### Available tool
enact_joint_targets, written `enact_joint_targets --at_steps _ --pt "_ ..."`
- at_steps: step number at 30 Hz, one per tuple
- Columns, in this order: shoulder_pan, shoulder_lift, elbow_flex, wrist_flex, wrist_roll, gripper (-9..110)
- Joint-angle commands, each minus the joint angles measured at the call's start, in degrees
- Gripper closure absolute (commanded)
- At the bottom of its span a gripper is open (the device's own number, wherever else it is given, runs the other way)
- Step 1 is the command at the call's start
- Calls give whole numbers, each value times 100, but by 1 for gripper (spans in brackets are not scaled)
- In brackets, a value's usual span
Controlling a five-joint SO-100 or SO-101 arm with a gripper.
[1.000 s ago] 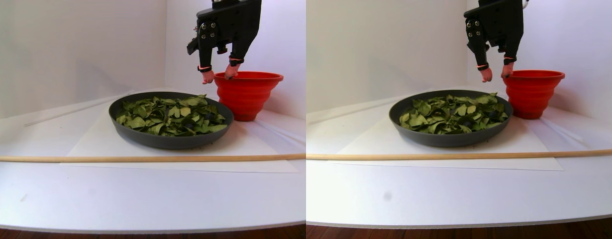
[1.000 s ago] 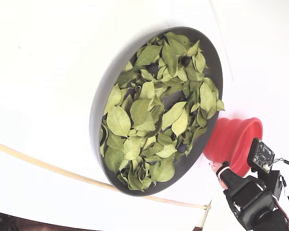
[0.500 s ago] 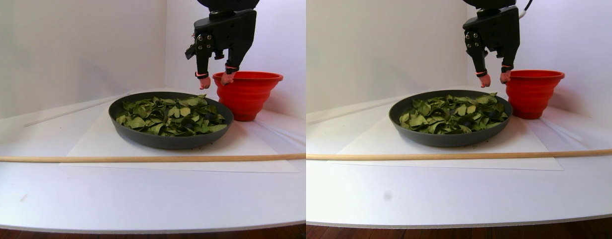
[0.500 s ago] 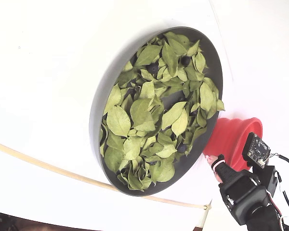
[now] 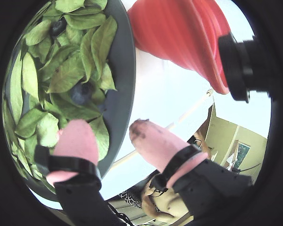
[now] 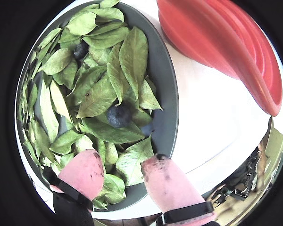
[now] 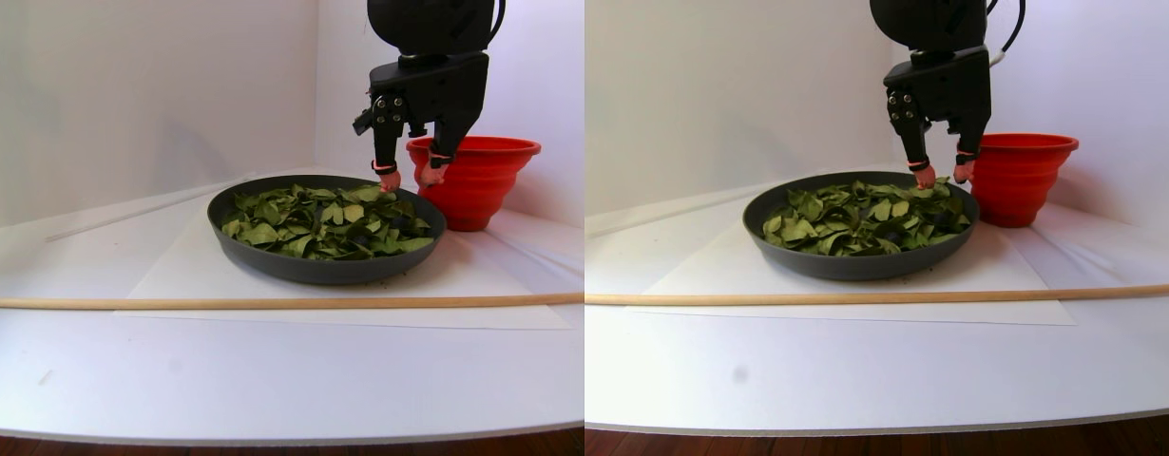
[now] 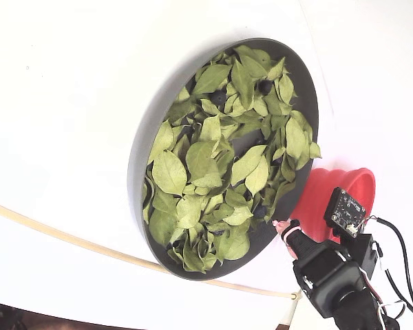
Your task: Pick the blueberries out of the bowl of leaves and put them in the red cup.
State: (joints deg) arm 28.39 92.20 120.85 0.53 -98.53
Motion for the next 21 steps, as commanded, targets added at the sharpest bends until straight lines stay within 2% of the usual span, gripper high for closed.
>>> enact_joint_targets --at_steps 1,21 --pt "-18 62 -158 -114 -53 85" --pt "-105 -606 -519 -554 -9 85"
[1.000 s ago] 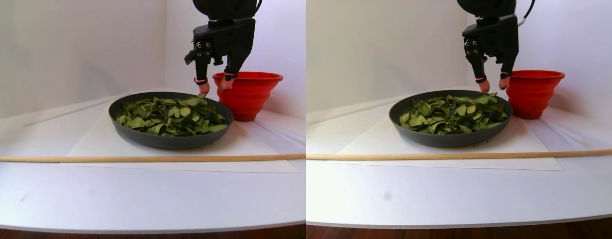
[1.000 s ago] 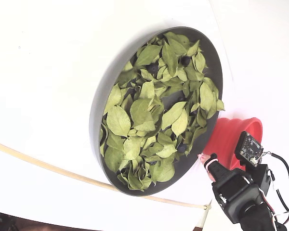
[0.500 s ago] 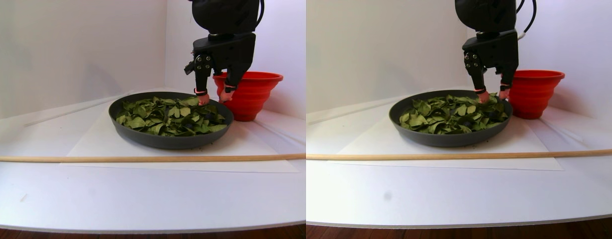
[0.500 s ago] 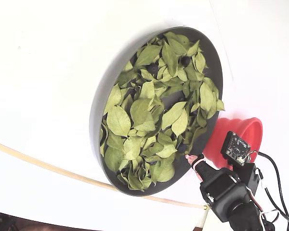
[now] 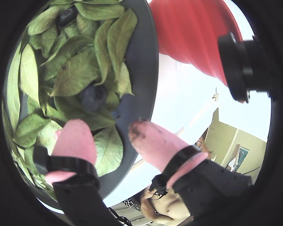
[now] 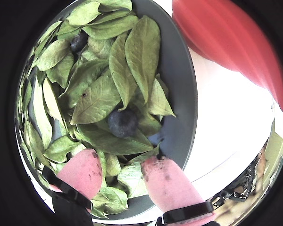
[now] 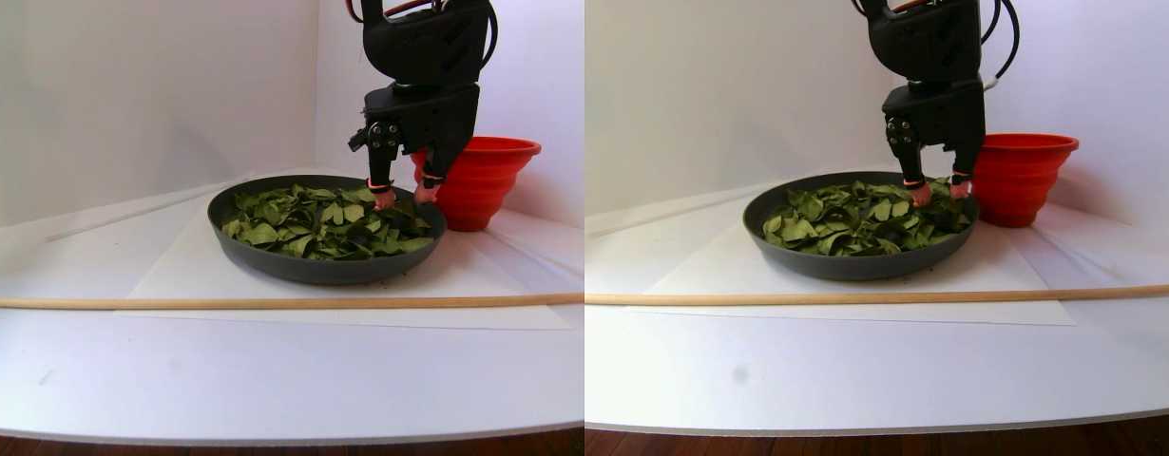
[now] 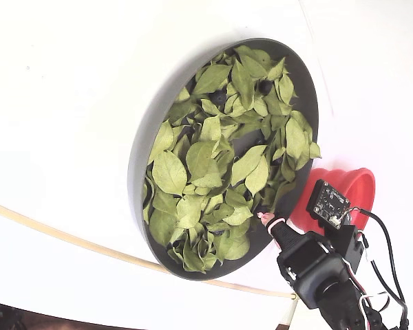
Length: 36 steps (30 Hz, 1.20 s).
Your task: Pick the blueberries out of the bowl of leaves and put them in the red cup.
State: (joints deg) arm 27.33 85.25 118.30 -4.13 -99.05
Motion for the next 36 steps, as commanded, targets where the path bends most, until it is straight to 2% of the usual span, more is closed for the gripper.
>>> enact_joint_targets --at_steps 1,36 --pt "0 62 -281 -97 53 85" --pt "53 -791 -712 -712 18 85"
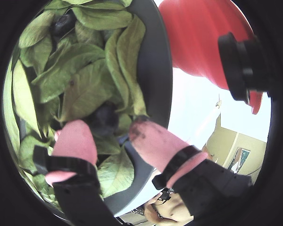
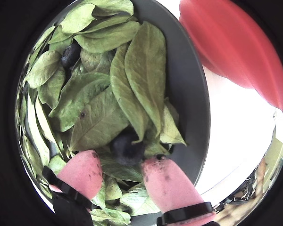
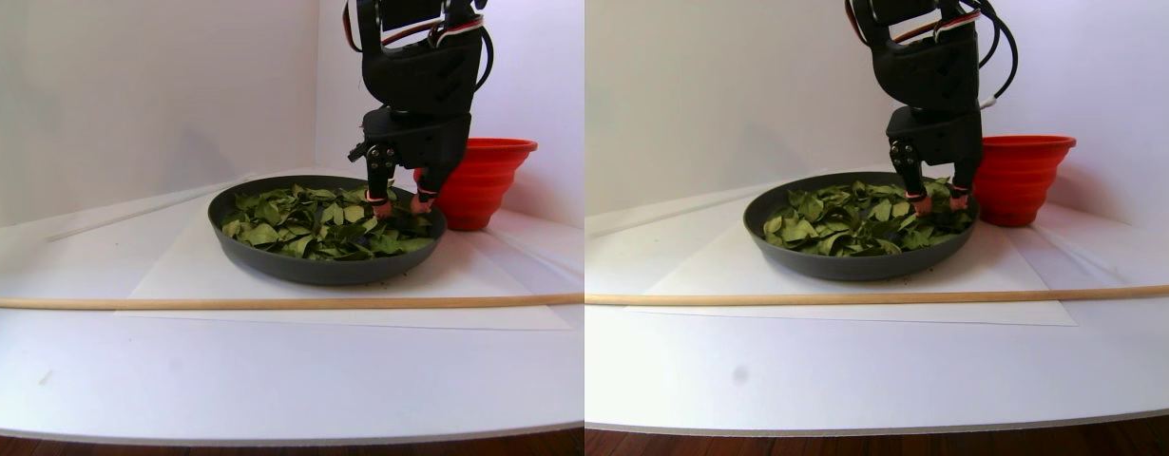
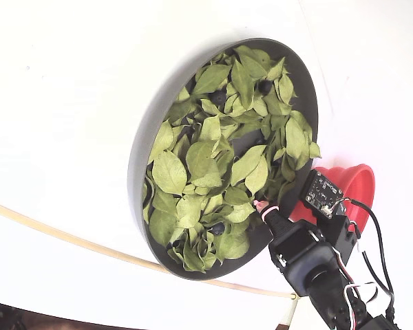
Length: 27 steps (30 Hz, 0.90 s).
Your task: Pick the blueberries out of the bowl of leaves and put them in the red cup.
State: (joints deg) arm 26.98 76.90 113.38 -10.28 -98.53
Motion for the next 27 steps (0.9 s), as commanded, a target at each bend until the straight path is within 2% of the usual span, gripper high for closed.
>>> enact_joint_targets --at_steps 1,27 --pt "79 26 -246 -105 -35 85" --pt "-62 229 -53 -220 211 84"
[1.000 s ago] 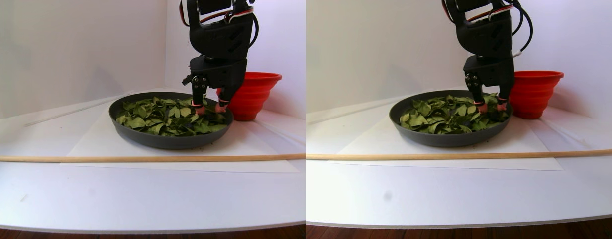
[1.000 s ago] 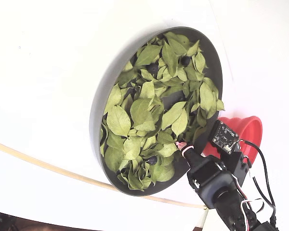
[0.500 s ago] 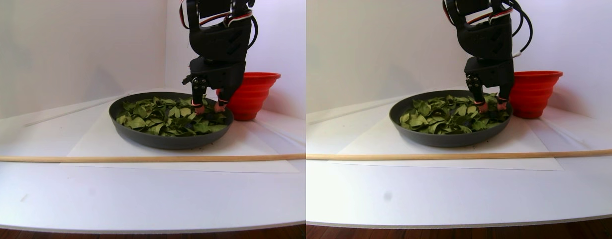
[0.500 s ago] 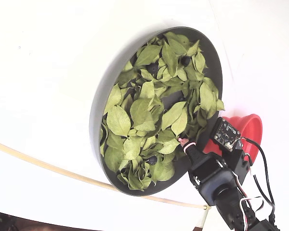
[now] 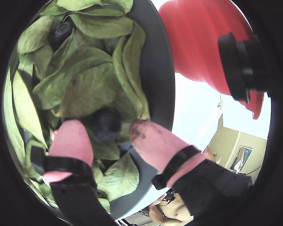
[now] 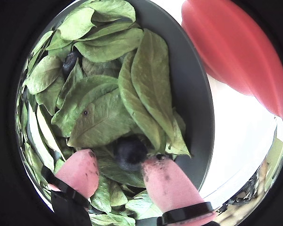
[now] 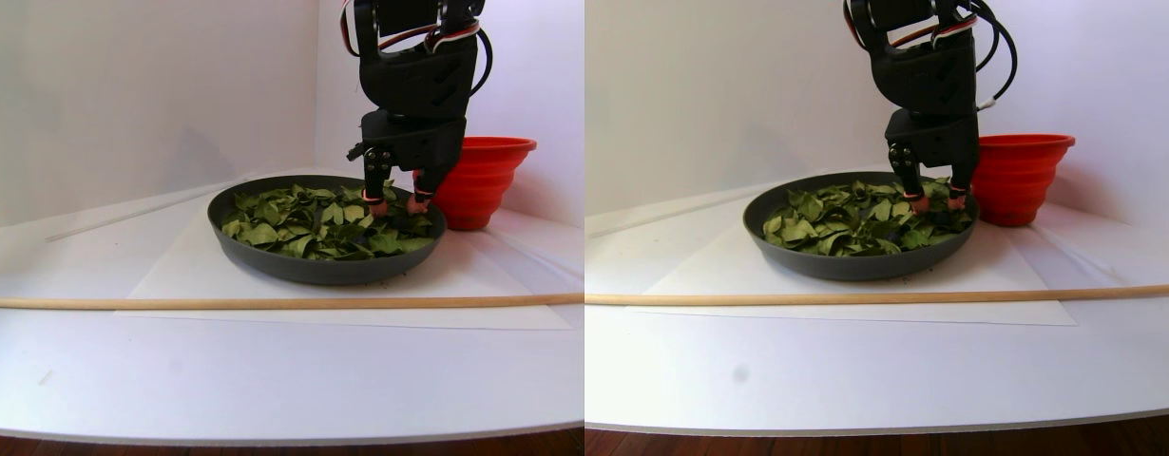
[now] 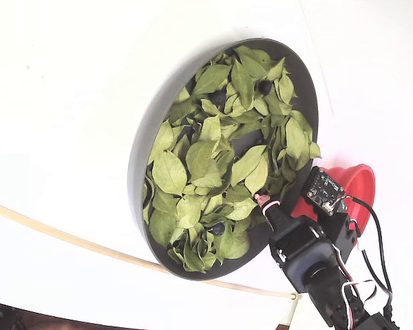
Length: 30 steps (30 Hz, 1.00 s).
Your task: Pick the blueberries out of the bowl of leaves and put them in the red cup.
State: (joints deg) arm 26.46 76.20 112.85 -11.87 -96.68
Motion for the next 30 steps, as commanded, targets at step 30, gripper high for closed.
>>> enact_joint_targets --at_steps 30 --pt "149 1116 352 167 97 83"
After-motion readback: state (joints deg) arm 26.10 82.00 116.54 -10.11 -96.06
